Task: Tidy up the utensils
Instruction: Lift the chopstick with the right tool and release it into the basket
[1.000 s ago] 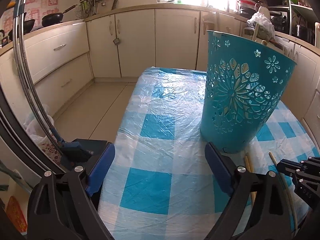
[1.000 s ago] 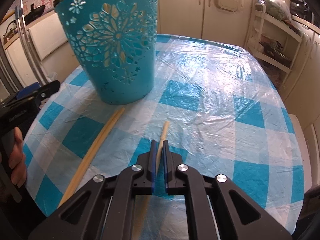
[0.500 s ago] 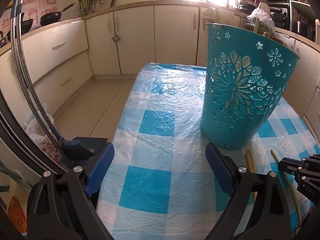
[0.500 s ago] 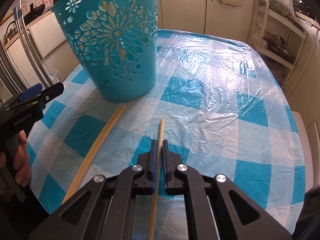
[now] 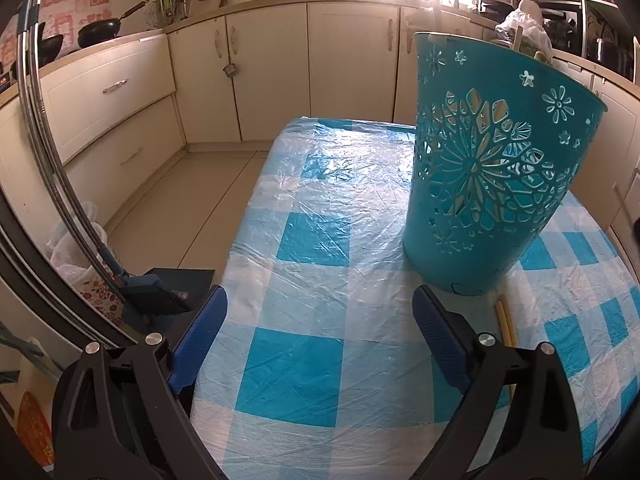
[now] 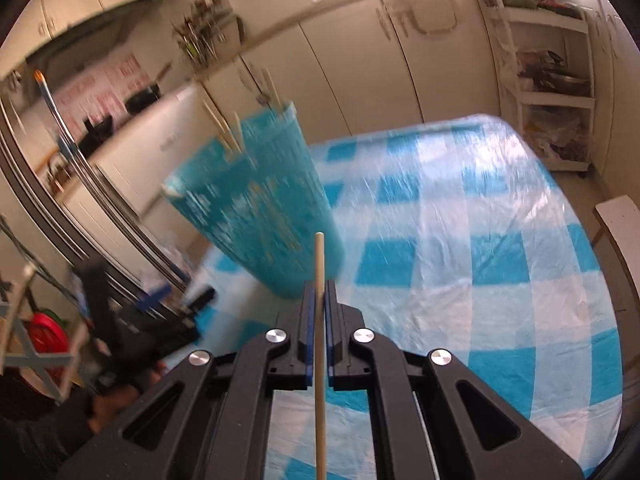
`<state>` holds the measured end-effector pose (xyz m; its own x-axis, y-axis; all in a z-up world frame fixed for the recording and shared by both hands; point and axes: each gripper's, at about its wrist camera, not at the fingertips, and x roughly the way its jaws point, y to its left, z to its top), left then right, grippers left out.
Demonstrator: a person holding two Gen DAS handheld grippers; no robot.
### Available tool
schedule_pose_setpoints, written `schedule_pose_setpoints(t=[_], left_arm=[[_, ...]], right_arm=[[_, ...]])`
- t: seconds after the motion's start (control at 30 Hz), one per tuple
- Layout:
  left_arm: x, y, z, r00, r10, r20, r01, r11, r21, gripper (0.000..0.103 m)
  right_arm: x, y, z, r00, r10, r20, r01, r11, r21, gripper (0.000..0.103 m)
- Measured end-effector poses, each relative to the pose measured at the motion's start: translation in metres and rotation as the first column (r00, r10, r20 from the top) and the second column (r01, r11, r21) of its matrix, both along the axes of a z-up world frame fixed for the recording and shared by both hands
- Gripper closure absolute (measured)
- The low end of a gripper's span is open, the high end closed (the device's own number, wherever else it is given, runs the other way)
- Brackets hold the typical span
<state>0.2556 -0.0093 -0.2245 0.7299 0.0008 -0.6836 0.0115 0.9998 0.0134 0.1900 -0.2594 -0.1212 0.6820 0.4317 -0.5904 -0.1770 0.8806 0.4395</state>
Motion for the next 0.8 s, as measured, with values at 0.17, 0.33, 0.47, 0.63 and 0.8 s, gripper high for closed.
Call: schedule_pose_setpoints(t=[0.17, 0.33, 0.47, 0.63, 0.8], left_arm=[[0.000, -0.001, 0.000, 1.000, 0.001, -0.002, -0.001, 1.000, 0.004, 0.013], [0.000, -0.001, 0.000, 1.000, -0.001, -0.005, 0.001, 1.000, 0.006, 0.013], [0.001, -0.001, 0.001, 1.000, 0.000, -0.011, 0.000, 1.000, 0.002, 0.013], [0.003, 0.002, -0.001, 1.000, 0.000, -0.018, 0.000, 1.000, -0.007, 0.012], [0.005, 0.003, -0.002, 1.000, 0.000, -0.025, -0.001, 1.000, -0.014, 0.012]], right_arm=[[0.007, 0.006, 0.059, 0.986, -0.003, 0.165, -0.015, 0.994, 0.105, 0.098], [0.032, 0.023, 0.106, 0.946, -0.054, 0.320, 0.009, 0.990, 0.142, 0.098], [0.067, 0.041, 0.124, 0.906, -0.130, 0.403, 0.069, 0.984, 0.162, 0.098], [0.091, 0.061, 0.114, 0.879, -0.192, 0.436, 0.154, 0.981, 0.120, 0.098], [0.100, 0.074, 0.085, 0.880, -0.190, 0.436, 0.201, 0.979, 0.022, 0.098]])
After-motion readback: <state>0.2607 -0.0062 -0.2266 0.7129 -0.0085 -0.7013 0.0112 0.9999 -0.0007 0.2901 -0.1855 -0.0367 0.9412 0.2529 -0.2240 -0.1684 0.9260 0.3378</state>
